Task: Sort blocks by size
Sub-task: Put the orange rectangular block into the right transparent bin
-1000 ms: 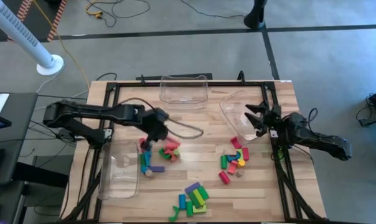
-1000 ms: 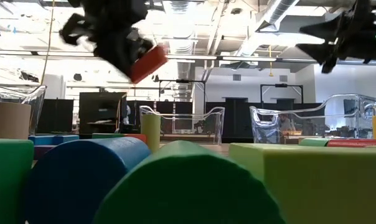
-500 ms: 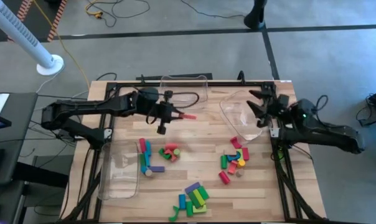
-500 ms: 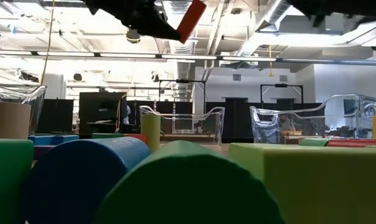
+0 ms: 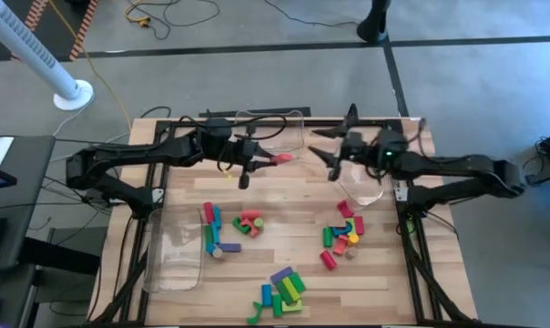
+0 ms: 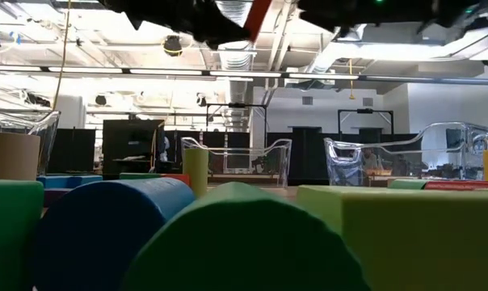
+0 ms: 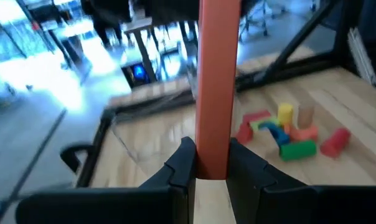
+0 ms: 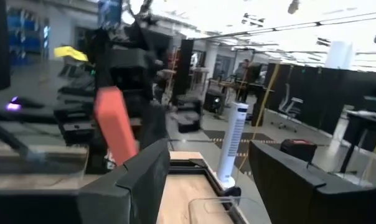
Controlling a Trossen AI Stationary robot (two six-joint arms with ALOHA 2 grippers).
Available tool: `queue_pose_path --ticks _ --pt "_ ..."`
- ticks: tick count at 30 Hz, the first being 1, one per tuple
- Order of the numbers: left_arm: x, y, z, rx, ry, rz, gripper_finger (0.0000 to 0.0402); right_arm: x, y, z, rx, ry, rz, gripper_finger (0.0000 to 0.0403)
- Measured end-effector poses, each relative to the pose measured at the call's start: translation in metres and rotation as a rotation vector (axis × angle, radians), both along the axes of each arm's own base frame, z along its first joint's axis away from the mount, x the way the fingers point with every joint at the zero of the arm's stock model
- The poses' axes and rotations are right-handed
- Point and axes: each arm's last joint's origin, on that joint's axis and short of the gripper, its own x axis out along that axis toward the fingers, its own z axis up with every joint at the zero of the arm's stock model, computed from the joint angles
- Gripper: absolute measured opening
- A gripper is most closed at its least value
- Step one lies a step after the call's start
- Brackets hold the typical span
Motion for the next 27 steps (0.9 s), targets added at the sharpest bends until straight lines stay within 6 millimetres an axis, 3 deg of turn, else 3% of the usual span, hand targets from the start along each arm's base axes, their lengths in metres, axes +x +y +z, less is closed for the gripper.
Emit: queue_pose_path --ticks 8,27 --pt "0.011 0.003 -0.009 0.013 -0.014 0.000 0.0056 0.030 0.008 0.003 -0.050 0.052 0.046 0.0255" --pt "0.011 0.012 -0.009 0.057 -0.028 0.028 0.0057 0.034 0.025 -0.002 -0.036 0.112 0.136 0.0255"
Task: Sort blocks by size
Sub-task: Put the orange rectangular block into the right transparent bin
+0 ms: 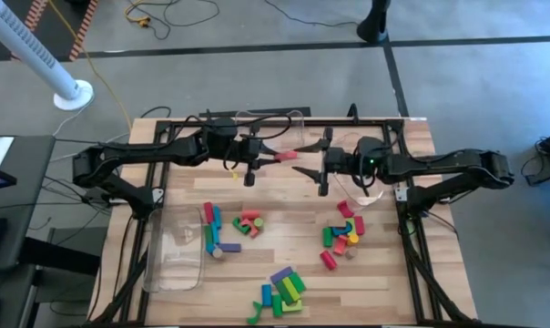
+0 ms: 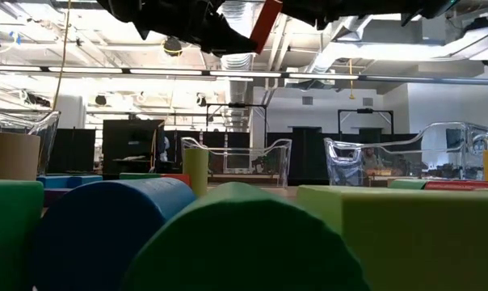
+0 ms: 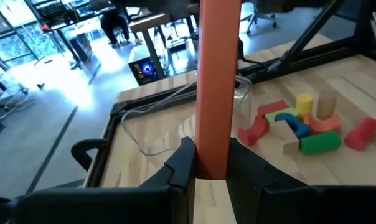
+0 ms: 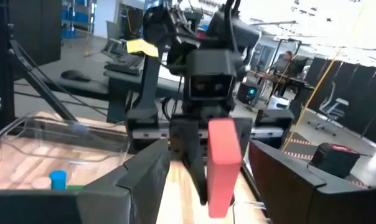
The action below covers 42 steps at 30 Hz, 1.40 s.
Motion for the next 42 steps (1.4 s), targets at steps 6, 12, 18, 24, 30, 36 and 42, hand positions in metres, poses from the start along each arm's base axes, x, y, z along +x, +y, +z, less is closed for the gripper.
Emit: queue_pose_path --ticks 6,12,18,24,30,36,42 --pt "0.000 0.000 0.002 -0.006 -0.019 -0.004 0.0057 0.000 -0.002 0.002 0.005 -0.023 -0.006 0.0255" --pt "0.001 -0.001 0.004 -0.034 -0.044 -0.027 0.0057 0.011 -0.003 -0.006 0.003 -0.034 -0.006 0.0255" --pt "0.002 -0.006 0.003 -0.041 -0.034 -0.042 0.0057 0.018 -0.004 -0.009 -0.003 -0.076 -0.011 0.0255" --pt "0.003 -0.009 0.001 -0.046 -0.017 -0.048 0.0057 0.017 -0.004 -0.005 -0.013 -0.095 -0.015 0.0219" --pt "0.003 -0.009 0.002 -0.044 -0.021 -0.047 0.0057 0.017 -0.004 -0.007 -0.013 -0.077 -0.015 0.0151" --pt "0.003 -0.008 0.001 -0.045 -0.018 -0.047 0.0057 0.017 -0.004 -0.007 -0.016 -0.073 -0.015 0.0102" --pt "0.003 -0.008 0.001 -0.044 -0.017 -0.048 0.0057 0.017 -0.004 -0.007 -0.030 -0.071 -0.016 0.0093"
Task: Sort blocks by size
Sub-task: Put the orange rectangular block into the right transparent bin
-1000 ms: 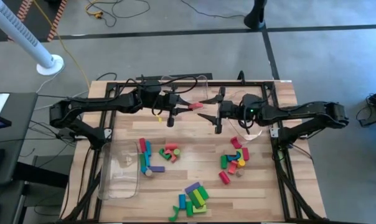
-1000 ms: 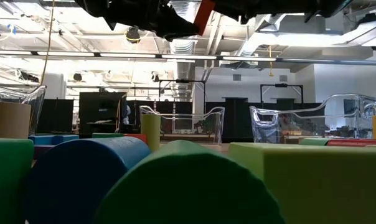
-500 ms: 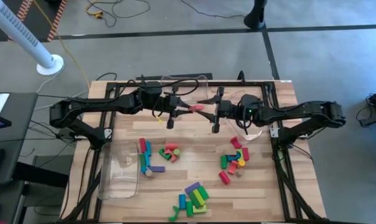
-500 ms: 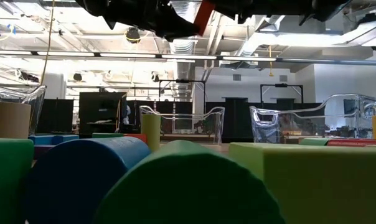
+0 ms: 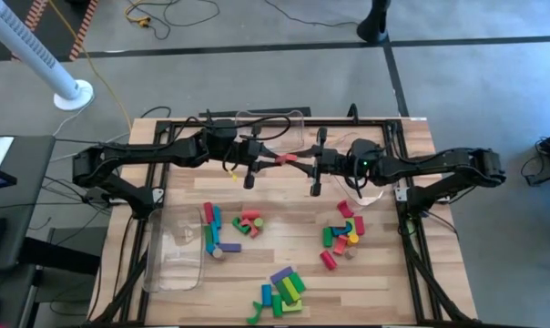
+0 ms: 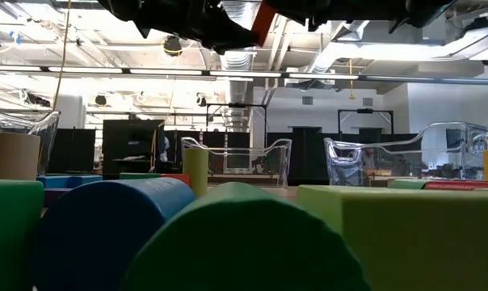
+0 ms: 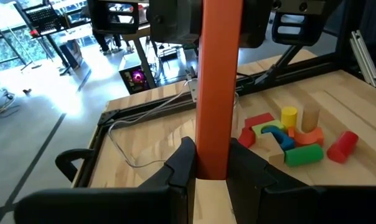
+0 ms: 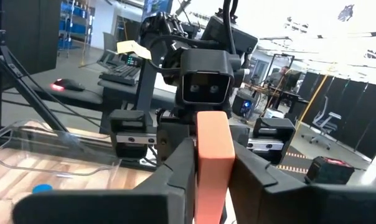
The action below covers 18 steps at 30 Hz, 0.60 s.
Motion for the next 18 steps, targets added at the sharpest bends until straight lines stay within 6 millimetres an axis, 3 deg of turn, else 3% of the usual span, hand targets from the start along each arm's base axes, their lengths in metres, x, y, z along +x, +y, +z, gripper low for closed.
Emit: queue_pose_path --ticks 7,18 --pt "-0.001 0.000 -0.003 -0.016 0.028 0.008 0.0073 0.000 0.000 -0.004 0.016 0.036 0.000 0.0091" --pt "-0.002 0.003 -0.006 0.007 0.063 0.049 0.0182 -0.021 -0.001 0.001 0.055 0.157 -0.129 0.0091"
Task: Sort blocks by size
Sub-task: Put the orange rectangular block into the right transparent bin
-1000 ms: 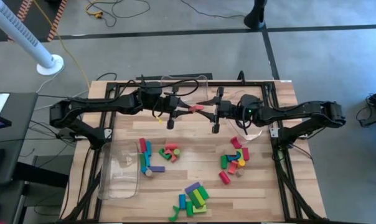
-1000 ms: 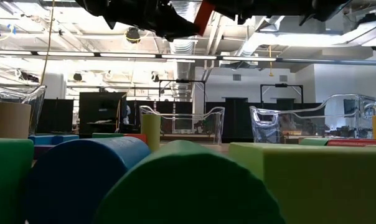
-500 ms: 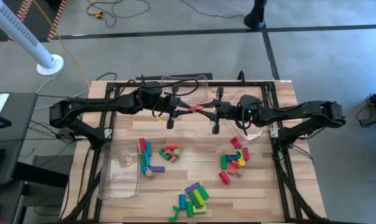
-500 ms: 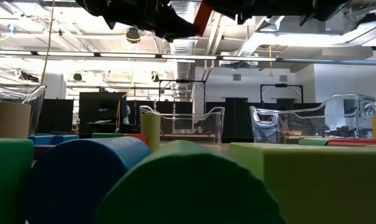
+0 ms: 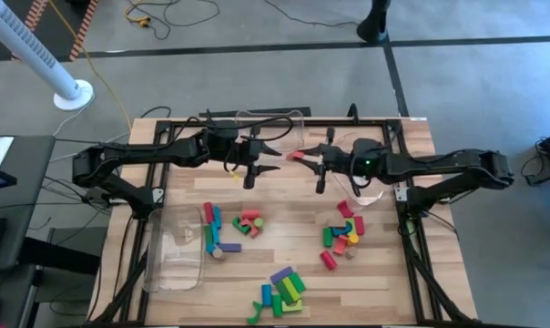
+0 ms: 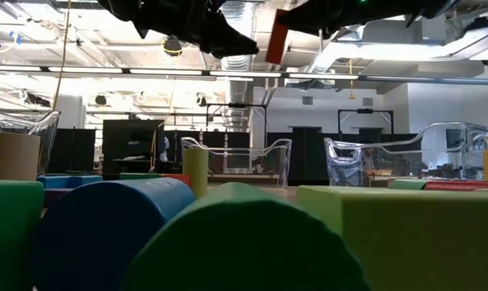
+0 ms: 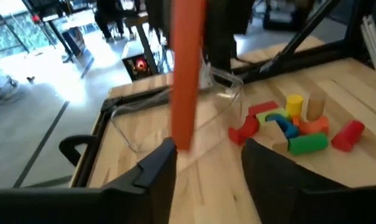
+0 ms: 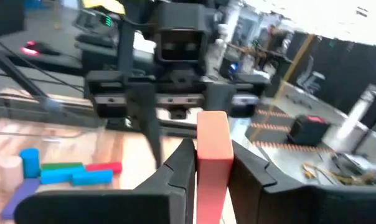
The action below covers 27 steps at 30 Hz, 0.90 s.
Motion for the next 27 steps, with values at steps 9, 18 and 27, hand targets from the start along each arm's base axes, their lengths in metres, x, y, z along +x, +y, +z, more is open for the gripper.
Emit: queue_pose_path --ticks 9,18,27 --pt "-0.008 0.005 -0.017 -0.007 0.192 0.047 0.0209 -0.041 -0.003 0.008 0.083 0.128 -0.172 0.0090" --pt "-0.022 -0.002 -0.039 -0.073 0.453 0.000 0.0210 -0.079 -0.022 -0.009 0.339 0.321 -0.375 0.0090" --pt "-0.033 -0.020 -0.052 -0.180 0.639 -0.104 0.0210 -0.089 -0.030 -0.035 0.472 0.550 -0.498 0.0090"
